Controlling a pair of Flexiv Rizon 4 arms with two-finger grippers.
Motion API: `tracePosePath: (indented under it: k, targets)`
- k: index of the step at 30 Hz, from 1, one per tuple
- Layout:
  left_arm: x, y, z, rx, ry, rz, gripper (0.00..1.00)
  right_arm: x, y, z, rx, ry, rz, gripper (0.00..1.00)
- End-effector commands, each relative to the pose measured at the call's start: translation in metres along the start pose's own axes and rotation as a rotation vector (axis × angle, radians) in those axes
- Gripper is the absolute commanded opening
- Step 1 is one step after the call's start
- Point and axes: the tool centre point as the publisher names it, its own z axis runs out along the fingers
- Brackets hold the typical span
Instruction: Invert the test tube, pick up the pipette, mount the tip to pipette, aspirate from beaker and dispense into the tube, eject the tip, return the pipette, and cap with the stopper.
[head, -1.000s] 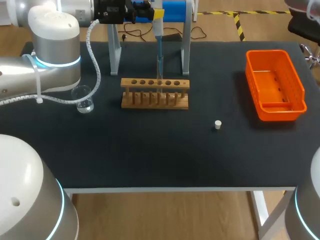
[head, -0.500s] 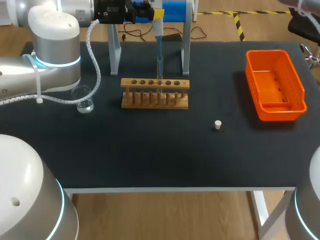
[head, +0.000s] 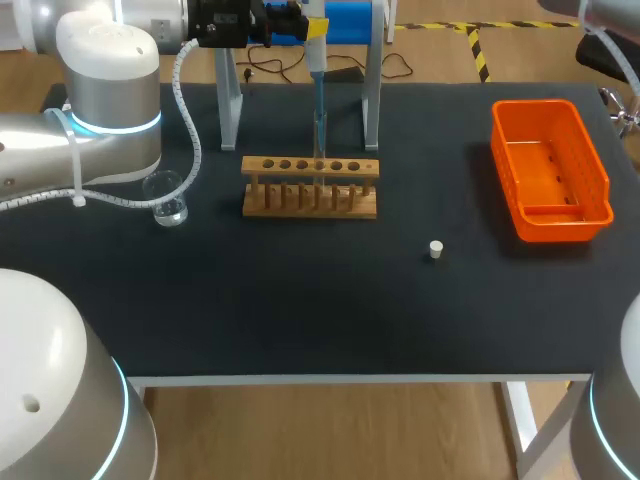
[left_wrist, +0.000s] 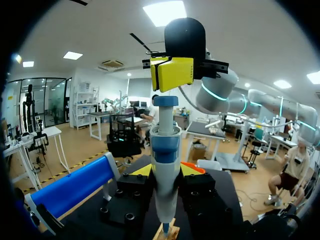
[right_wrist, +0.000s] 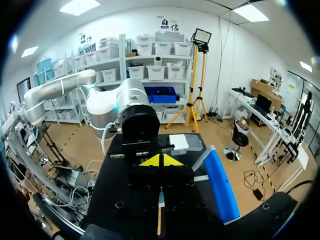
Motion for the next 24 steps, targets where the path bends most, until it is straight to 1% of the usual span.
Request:
tracePosePath:
  k: [1, 24]
  targets:
    - [0.0009, 0.0004, 0.0005, 0.003, -0.004, 0.0, 0.0, -0.0037, 0.0022, 0.0022, 0.008, 0.006, 0.004, 0.0]
    - [0.0009, 0.0004, 0.0005, 0.003, -0.004, 0.0, 0.0, 0.0008, -0.0025, 0.009, 0.026, 0.016, 0.007, 0.0]
